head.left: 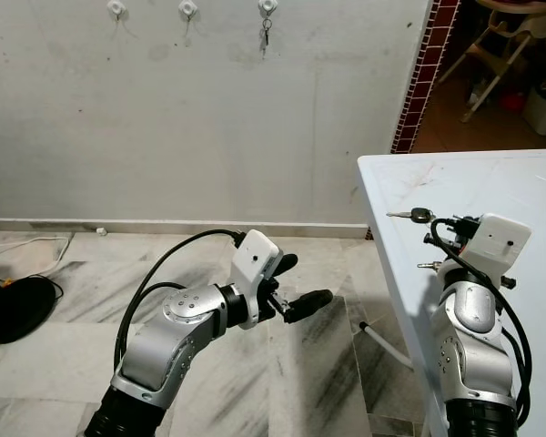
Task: Hang keys on a hook
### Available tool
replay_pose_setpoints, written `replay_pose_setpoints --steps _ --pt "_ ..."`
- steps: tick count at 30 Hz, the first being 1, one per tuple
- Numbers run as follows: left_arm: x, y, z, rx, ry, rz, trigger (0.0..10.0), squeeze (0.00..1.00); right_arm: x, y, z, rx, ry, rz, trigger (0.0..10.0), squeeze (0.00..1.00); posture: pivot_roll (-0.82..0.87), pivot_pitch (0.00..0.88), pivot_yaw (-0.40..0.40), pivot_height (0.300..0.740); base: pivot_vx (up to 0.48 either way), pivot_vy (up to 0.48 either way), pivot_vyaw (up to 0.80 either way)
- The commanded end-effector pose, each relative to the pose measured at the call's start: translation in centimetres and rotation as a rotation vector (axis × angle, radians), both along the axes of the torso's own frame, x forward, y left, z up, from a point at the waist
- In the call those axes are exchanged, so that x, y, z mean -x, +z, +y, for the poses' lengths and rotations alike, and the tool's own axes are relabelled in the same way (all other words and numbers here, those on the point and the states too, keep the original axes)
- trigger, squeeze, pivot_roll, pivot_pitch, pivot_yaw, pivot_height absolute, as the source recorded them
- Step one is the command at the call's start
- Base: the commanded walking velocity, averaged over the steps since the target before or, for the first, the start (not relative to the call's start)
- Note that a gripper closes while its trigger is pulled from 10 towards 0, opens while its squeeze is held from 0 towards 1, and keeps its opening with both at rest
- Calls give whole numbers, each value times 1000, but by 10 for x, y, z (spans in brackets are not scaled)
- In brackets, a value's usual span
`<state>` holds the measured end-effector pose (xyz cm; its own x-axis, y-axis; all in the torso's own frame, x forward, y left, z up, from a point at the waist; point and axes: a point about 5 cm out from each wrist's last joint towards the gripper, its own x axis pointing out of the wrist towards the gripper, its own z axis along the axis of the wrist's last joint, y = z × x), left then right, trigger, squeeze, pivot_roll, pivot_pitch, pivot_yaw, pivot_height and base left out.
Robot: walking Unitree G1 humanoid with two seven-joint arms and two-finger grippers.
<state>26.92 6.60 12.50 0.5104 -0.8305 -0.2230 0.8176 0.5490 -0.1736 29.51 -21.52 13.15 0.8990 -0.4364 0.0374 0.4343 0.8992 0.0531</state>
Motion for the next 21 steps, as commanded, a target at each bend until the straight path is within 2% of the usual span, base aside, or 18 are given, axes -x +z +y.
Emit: replay_pose_setpoints --steps 1,3,4,5,9,16,17,18,19,20,21 --pt "-3 4 2 -3 17 -23 10000 0 1 -4 0 -13 2 10 0 0 52 0 36 740 0 0 0" --pt "-3 3 2 -4 17 -23 10000 0 1 -4 0 8 8 20 4863 0 52 0 36 740 0 0 0" --pt "-3 3 2 -4 17 -23 10000 0 1 -4 1 15 10 22 4863 0 52 0 36 740 0 0 0" --pt "-3 3 3 -10 26 -20 10000 0 1 -3 4 36 32 29 10000 1000 48 0 36 740 0 0 0" --pt "-4 -1 7 -21 62 -3 10000 0 3 -7 9 45 60 51 10000 1000 45 0 36 740 0 0 0" --pt "-12 1 14 -15 119 0 10000 0 10 -17 4 20 30 91 10000 1000 46 0 34 740 0 0 -132" --pt "-13 1 14 -17 121 -4 10000 0 11 -17 4 15 34 91 10000 698 44 0 35 740 0 0 -800" --pt "-13 1 14 -17 121 -4 10000 0 11 -17 4 15 34 91 10000 698 44 0 35 740 0 0 -800" --pt "-14 1 14 -18 124 -5 10000 0 11 -17 5 19 35 94 10000 169 42 0 37 740 0 0 -800" --pt "-15 2 14 -17 125 -6 10000 0 11 -17 5 20 35 95 10000 0 42 0 37 740 0 0 -800" --pt "-15 2 14 -17 125 -6 10000 0 11 -17 5 20 35 95 10000 0 42 0 37 740 0 0 -800"
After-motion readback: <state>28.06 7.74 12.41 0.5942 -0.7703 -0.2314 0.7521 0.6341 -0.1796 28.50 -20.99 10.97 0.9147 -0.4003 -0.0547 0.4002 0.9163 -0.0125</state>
